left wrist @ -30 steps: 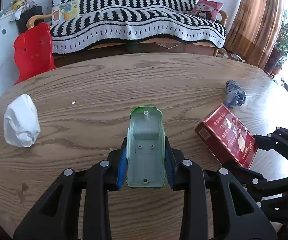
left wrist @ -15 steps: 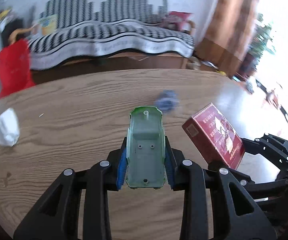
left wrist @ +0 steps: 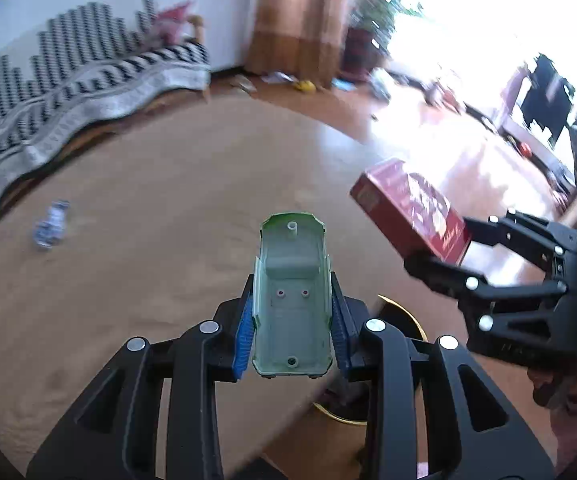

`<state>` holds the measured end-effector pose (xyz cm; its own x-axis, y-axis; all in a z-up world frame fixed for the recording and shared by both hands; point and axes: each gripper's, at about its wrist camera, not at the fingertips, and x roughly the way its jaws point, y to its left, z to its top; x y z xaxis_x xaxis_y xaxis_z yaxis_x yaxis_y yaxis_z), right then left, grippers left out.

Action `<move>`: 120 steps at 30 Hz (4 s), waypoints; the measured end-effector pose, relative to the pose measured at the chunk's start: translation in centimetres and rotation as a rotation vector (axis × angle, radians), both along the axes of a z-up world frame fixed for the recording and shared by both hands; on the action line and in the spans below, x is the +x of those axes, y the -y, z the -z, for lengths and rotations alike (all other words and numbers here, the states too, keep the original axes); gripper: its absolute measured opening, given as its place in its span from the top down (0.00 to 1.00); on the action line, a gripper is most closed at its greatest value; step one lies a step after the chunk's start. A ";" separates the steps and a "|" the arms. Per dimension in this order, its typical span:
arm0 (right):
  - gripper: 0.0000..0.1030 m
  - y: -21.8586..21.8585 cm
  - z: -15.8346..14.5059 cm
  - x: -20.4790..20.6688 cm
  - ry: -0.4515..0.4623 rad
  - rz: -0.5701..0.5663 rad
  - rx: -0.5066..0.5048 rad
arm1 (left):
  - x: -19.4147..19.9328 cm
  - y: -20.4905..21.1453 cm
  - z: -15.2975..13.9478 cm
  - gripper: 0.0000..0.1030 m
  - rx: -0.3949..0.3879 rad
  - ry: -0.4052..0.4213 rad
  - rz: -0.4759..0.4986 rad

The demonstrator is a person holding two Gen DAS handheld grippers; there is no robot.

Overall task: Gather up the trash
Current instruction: 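Carry the tray and red box to the black bin and open both tools, then return both tools to the table toward the white cup and blue wrapper, then grasp the white paper cup with the left tool while the right tool grasps the crumpled blue wrapper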

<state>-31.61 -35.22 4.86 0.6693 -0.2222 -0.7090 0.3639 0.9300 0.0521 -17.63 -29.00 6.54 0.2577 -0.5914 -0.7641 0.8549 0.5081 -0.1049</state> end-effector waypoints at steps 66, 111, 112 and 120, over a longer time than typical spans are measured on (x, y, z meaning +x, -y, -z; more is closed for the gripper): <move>0.07 4.3 10.2 -4.2 -0.183 0.194 0.019 | 2.2 -4.0 1.6 0.06 -0.049 -0.071 -0.171; 0.05 -17.0 10.4 46.9 -0.164 -0.231 -0.010 | 37.7 -40.6 9.7 0.06 0.149 -0.012 -0.973; 0.05 -17.0 10.4 46.9 -0.164 -0.231 -0.010 | 37.8 -40.6 9.8 0.06 0.149 -0.009 -0.970; 0.05 -17.0 10.3 46.9 -0.166 -0.232 -0.009 | 37.9 -40.5 9.7 0.06 0.147 -0.009 -0.969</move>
